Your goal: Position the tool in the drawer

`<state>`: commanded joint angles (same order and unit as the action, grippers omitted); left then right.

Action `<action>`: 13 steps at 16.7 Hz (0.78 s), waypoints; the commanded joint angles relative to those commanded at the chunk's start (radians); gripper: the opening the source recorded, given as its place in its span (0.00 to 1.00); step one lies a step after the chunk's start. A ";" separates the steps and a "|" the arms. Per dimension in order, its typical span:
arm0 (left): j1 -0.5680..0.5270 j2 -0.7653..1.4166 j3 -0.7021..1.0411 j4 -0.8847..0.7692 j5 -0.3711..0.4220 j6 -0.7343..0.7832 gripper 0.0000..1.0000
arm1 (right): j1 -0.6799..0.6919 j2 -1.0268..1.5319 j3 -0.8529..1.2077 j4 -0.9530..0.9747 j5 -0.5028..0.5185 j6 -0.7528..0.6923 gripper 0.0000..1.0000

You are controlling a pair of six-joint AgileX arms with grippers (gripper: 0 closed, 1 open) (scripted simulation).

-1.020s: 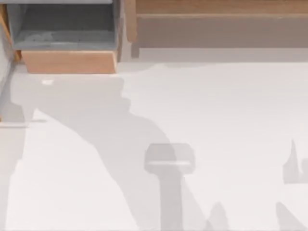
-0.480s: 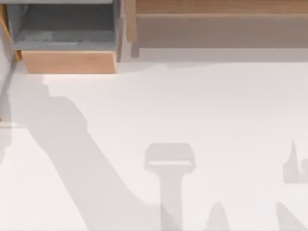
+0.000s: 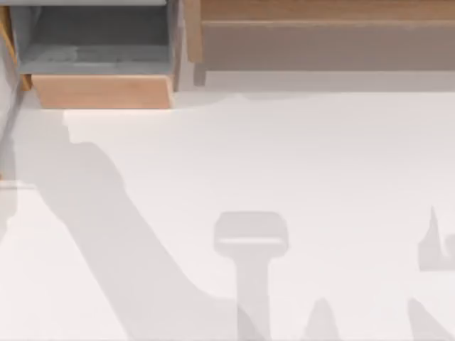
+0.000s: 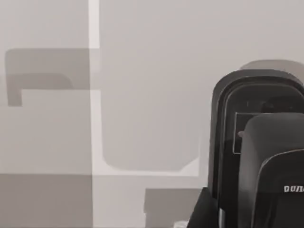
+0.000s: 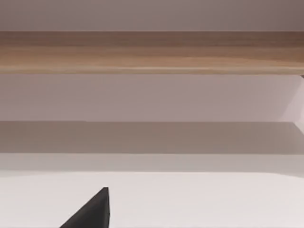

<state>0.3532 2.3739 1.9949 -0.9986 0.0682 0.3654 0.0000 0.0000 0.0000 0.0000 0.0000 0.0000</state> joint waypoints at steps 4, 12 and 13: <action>0.001 0.002 -0.004 0.002 0.000 0.000 0.00 | 0.000 0.000 0.000 0.000 0.000 0.000 1.00; 0.001 0.002 -0.004 0.002 0.000 0.000 0.60 | 0.000 0.000 0.000 0.000 0.000 0.000 1.00; 0.001 0.002 -0.004 0.002 0.000 0.000 0.68 | 0.000 0.000 0.000 0.000 0.000 0.000 1.00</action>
<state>0.3542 2.3756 1.9907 -0.9964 0.0685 0.3650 0.0000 0.0000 0.0000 0.0000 0.0000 0.0000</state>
